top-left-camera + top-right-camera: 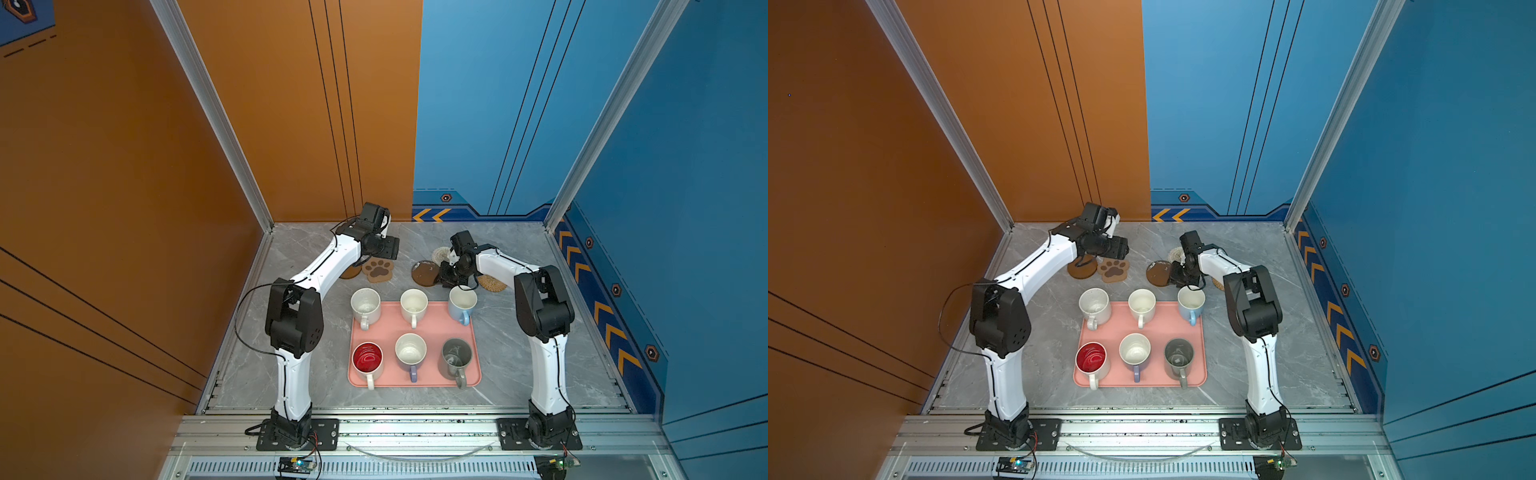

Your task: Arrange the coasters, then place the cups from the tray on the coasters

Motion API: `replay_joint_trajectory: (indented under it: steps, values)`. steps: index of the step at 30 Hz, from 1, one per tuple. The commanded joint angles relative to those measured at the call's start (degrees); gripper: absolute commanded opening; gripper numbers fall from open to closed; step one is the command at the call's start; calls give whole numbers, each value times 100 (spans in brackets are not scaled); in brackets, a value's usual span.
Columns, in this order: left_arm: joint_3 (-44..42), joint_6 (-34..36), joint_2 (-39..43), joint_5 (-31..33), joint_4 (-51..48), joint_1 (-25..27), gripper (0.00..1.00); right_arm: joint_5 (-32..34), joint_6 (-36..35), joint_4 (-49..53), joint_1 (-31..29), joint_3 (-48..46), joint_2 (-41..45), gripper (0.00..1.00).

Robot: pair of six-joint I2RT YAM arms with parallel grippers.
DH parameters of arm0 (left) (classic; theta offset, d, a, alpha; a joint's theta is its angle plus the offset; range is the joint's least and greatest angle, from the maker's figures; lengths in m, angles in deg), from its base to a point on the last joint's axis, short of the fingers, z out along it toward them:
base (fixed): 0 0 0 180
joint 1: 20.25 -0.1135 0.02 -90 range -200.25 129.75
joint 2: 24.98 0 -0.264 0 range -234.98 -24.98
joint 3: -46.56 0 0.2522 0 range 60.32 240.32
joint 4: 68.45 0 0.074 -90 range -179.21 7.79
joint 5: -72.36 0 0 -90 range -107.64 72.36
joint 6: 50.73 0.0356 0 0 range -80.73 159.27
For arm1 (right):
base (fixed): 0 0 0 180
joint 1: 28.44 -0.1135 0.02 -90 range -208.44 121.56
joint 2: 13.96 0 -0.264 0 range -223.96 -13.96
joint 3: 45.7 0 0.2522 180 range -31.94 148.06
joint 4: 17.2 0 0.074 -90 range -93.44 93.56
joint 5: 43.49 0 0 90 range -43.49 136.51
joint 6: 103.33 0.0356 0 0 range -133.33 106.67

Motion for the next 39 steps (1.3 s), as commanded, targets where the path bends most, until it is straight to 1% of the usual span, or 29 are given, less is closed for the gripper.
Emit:
replay_joint_trajectory:
  steps: [1, 17, 39]
  values:
    - [-87, 38, 219, 82, 7, 35, 78, 124, 129, 49, -40, 228, -275, 36]
    - [-67, 123, 230, 87, 6, 21, 78, 16, 256, -4, -70, 948, -714, 38]
    - [-126, 161, 267, 88, 1, -54, 78, -249, 317, 274, -395, 2144, -1484, 37]
